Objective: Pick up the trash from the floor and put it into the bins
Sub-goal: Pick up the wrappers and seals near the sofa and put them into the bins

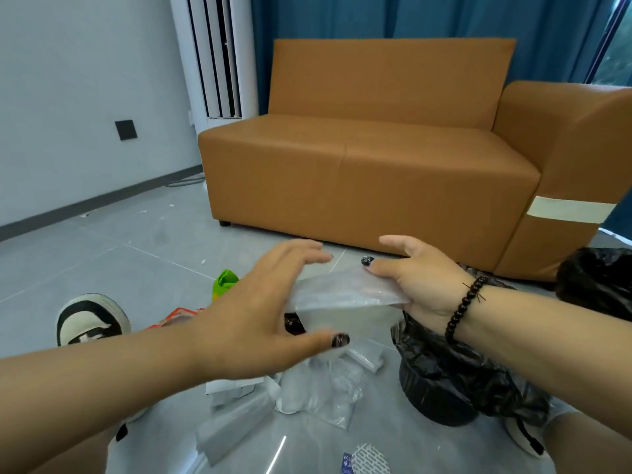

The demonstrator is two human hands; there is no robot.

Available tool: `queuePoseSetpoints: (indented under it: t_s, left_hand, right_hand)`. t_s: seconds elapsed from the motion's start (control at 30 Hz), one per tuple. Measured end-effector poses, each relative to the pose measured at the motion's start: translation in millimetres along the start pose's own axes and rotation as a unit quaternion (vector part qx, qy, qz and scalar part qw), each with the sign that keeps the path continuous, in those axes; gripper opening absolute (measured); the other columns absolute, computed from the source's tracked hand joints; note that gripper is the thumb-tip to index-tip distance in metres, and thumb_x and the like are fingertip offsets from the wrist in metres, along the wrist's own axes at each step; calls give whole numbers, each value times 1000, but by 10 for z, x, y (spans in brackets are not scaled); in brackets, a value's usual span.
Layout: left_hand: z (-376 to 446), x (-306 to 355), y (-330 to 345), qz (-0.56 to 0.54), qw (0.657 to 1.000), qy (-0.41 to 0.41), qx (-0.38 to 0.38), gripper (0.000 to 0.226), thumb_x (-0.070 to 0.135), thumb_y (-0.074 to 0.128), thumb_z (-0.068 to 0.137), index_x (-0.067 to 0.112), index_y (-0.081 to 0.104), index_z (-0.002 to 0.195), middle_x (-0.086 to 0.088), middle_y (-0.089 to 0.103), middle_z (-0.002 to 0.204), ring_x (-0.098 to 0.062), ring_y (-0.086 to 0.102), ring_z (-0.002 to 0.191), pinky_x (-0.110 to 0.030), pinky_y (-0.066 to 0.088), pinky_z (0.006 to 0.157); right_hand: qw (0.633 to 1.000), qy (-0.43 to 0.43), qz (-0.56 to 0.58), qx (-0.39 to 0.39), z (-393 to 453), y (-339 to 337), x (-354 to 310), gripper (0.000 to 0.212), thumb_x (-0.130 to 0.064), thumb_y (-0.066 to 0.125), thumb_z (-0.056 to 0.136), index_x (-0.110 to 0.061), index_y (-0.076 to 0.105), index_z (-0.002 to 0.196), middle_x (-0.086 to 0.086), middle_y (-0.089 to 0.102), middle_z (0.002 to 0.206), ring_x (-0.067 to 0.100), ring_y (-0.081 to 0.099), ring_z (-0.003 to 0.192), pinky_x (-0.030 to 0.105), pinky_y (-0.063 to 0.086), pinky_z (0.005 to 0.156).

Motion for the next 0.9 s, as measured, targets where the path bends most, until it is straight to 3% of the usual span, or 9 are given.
queuePoseSetpoints:
  t_s: [0.07, 0.2, 0.37, 0.47, 0.53, 0.6, 0.73, 0.8, 0.9]
  left_hand:
    - [-16, 20, 48, 36, 999, 15, -1, 70, 68, 54, 71, 39, 36, 133, 26, 33, 137, 14, 28, 129, -5, 25, 104]
    - [-4, 9, -1, -11, 999, -6, 49, 45, 58, 53, 78, 41, 50, 118, 28, 53, 116, 10, 50, 109, -7, 39, 90]
    - [31, 102, -152, -86, 992, -13, 87, 18, 21, 66, 82, 34, 68, 94, 29, 67, 90, 2, 65, 73, -4, 44, 65]
    - [44, 79, -214, -176, 976, -83, 97, 26, 1, 68, 83, 25, 76, 85, 19, 73, 77, -2, 67, 63, -13, 52, 57]
    - [56, 65, -243, -239, 960, -120, 83, 31, -5, 67, 81, 24, 78, 81, 8, 76, 82, -13, 72, 77, -28, 58, 74]
    - [61, 64, -276, -301, 939, -146, 73, 31, -9, 65, 80, 20, 78, 78, 0, 76, 84, -18, 72, 81, -28, 58, 77]
    - [51, 73, -340, -370, 909, -181, 63, 29, -10, 63, 78, 15, 78, 75, -6, 76, 80, -14, 71, 69, -20, 57, 61]
    - [42, 76, -354, -385, 904, -180, 48, 23, -5, 66, 72, 15, 78, 73, -8, 76, 81, -15, 71, 68, -20, 56, 61]
    - [26, 86, -359, -393, 902, -175, 33, 22, -4, 65, 72, 14, 78, 73, -11, 75, 81, -16, 71, 68, -20, 55, 60]
  right_hand:
    - [999, 14, 44, -4, -26, -5, -5, 29, 2, 60, 87, -12, 57, 113, 14, 67, 99, 18, 65, 68, 25, 57, 51]
    - [996, 30, 80, -23, -80, -26, -43, 8, 2, 60, 87, 0, 65, 93, 16, 69, 87, 17, 66, 65, 23, 57, 52]
    - [995, -5, 71, -70, -233, 9, -70, 26, -4, 69, 80, -4, 61, 104, 14, 66, 96, 15, 68, 70, 23, 56, 55]
    - [986, -114, -102, -60, -275, -22, -132, 41, -28, 79, 66, -21, 66, 104, 11, 53, 96, 14, 59, 71, 23, 54, 61]
    - [941, -209, -264, -33, -307, -45, -205, 40, -52, 74, 59, -36, 70, 95, 13, 53, 95, 10, 51, 74, 17, 47, 66]
    - [910, -251, -327, -37, -328, -61, -227, 44, -64, 67, 53, -45, 70, 92, -1, 52, 102, 1, 49, 88, 11, 39, 75]
    - [893, -252, -366, -66, -349, -53, -192, 44, -67, 64, 53, -52, 68, 95, -20, 41, 122, -2, 36, 121, 23, 33, 100]
    - [903, -256, -336, -74, -362, -42, -196, 43, -64, 67, 53, -48, 70, 92, -20, 48, 119, 0, 47, 116, 28, 41, 100]
    - [929, -227, -251, -147, -362, -23, -147, 52, -55, 76, 52, -36, 70, 99, -11, 68, 104, 21, 67, 90, 44, 55, 86]
Point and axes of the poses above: each hand's wrist, its own z-axis towards the middle knuckle, its own y-axis out of the palm, x = y × z, the point moved 4 cm from there along z, towards the middle knuckle
